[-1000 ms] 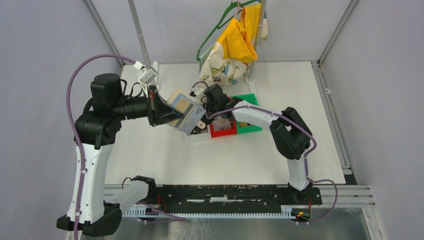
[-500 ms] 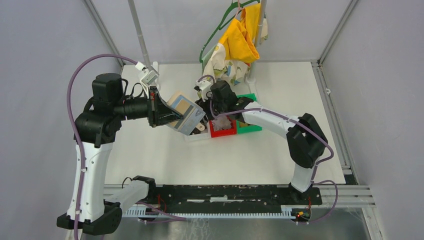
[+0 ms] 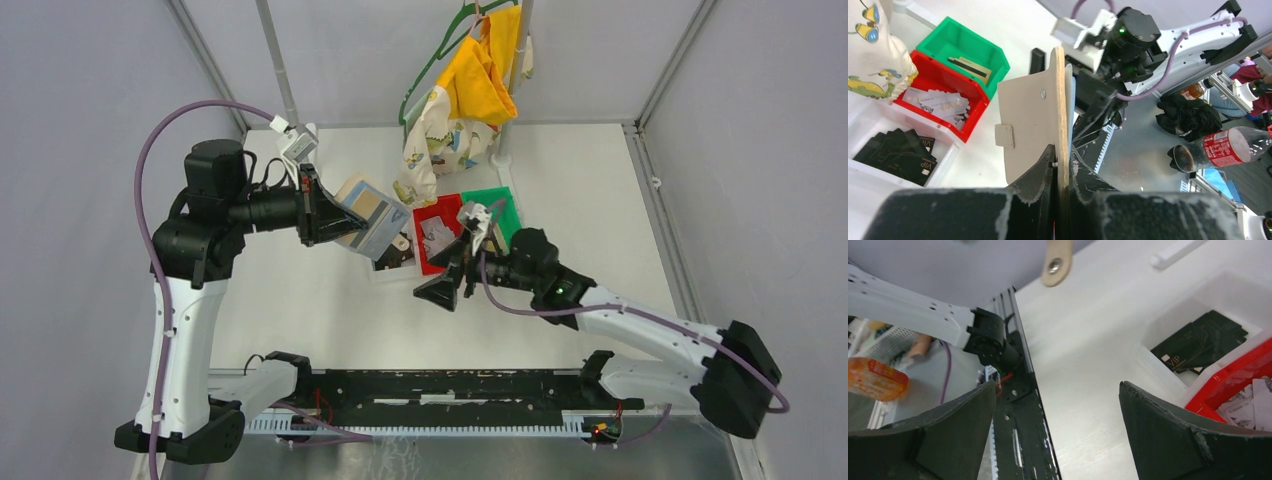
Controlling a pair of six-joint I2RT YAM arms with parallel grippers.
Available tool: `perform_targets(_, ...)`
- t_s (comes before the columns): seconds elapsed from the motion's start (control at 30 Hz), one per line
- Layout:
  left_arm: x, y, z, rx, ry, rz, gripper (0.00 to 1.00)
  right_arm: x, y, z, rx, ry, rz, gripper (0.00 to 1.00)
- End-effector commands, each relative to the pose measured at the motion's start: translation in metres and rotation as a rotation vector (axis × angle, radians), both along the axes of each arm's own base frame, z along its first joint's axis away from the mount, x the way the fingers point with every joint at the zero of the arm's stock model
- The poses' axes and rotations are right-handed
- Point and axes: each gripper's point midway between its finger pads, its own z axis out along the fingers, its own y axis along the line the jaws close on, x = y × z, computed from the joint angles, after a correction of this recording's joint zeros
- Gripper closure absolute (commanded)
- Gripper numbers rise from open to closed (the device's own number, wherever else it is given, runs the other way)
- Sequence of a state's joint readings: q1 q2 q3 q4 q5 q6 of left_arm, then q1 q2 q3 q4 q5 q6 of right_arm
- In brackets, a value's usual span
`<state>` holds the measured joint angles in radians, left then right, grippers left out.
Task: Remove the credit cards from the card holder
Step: Place the credit card in the storage box, then remove the credit card from the card holder.
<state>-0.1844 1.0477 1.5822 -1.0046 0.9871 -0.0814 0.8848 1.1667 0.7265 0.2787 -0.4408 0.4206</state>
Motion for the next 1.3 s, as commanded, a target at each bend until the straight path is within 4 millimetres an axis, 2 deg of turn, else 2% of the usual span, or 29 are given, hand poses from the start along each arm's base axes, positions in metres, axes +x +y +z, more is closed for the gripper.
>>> perform_targets(0.0,-0.001,-0.003,0.028,-0.047,-0.128,-0.021,0.88,-0.011,-0.02,0.069,0.304,-0.054,-0.052,0.02)
perform_targets(0.13,0.005,-0.003,0.035,-0.075,-0.126,0.013,0.88,-0.013,-0.031,0.098,0.514,0.002,-0.097,0.02)
perform_targets(0.2,0.014,-0.003,0.043,-0.116,-0.138,0.071,0.89,-0.005,-0.031,0.106,0.598,0.104,-0.146,0.02)
perform_targets(0.3,0.02,-0.003,0.06,-0.195,-0.195,0.122,0.89,-0.002,-0.031,0.128,0.724,0.109,-0.201,0.02)
perform_targets(0.43,0.028,-0.007,0.072,-0.237,-0.161,0.113,0.89,-0.004,-0.018,0.156,0.841,0.135,-0.177,0.02)
perform_targets(0.6,0.023,-0.011,0.079,-0.264,-0.123,0.076,0.9,0.0,-0.004,0.177,0.962,0.152,-0.134,0.02)
perform_targets(0.83,0.012,-0.012,0.088,-0.286,-0.121,0.053,0.9,0.007,-0.007,0.188,1.13,0.174,-0.166,0.02)
perform_targets(1.0,0.005,-0.012,0.095,-0.3,-0.122,0.036,0.9,0.01,0.0,0.191,1.226,0.231,-0.127,0.02)
perform_targets(1.1,0.002,-0.012,0.098,-0.304,-0.124,0.027,0.9,0.009,-0.004,0.202,1.321,0.237,-0.083,0.02)
perform_targets(1.27,-0.003,-0.013,0.1,-0.308,-0.122,0.016,0.9,0.006,-0.003,0.214,1.378,0.215,-0.056,0.02)
